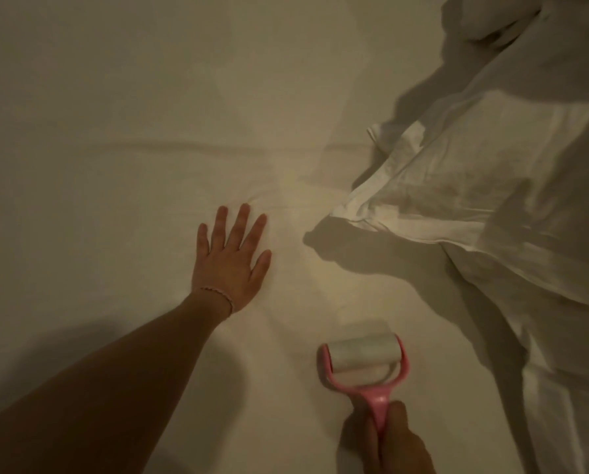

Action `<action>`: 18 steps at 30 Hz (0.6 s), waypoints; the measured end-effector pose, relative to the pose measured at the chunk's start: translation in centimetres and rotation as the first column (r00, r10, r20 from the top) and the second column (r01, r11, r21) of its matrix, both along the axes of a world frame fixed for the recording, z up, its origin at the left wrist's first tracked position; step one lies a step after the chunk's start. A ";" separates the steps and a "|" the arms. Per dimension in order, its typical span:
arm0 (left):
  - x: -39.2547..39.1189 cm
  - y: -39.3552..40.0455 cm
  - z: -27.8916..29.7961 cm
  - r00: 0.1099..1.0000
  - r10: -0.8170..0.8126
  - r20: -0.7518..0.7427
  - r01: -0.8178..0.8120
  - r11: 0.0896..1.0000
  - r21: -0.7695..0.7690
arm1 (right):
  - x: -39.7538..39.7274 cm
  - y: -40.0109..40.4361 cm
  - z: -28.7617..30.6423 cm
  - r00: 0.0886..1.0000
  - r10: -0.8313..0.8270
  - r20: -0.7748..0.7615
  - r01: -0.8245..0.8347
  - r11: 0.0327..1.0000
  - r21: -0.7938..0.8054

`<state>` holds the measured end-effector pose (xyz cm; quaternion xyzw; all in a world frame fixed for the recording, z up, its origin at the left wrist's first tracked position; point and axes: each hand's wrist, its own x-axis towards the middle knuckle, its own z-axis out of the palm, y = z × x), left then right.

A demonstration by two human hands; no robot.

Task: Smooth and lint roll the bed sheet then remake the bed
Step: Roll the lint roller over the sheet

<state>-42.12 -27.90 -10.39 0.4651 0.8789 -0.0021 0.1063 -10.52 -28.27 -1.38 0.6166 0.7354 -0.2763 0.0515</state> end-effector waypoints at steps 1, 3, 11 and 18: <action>0.0 0.0 0.0 1.000 -0.001 -0.002 0.001 1.000 0.005 | -1.1 0.9 0.2 0.997 0.003 0.078 0.001 0.999 -0.049; 0.0 0.0 -0.1 1.000 0.000 -0.002 0.000 1.000 0.012 | -3.0 3.6 -0.5 0.993 0.076 0.091 -0.067 0.993 -0.095; 0.0 0.1 -0.5 1.000 -0.004 -0.017 0.005 1.000 0.019 | -12.3 12.2 -1.9 0.976 0.213 -0.054 -0.212 0.977 0.018; -0.1 0.1 -0.7 1.000 -0.005 -0.019 0.006 1.000 0.020 | -7.7 8.3 -0.8 0.983 0.183 -0.006 -0.183 0.978 -0.104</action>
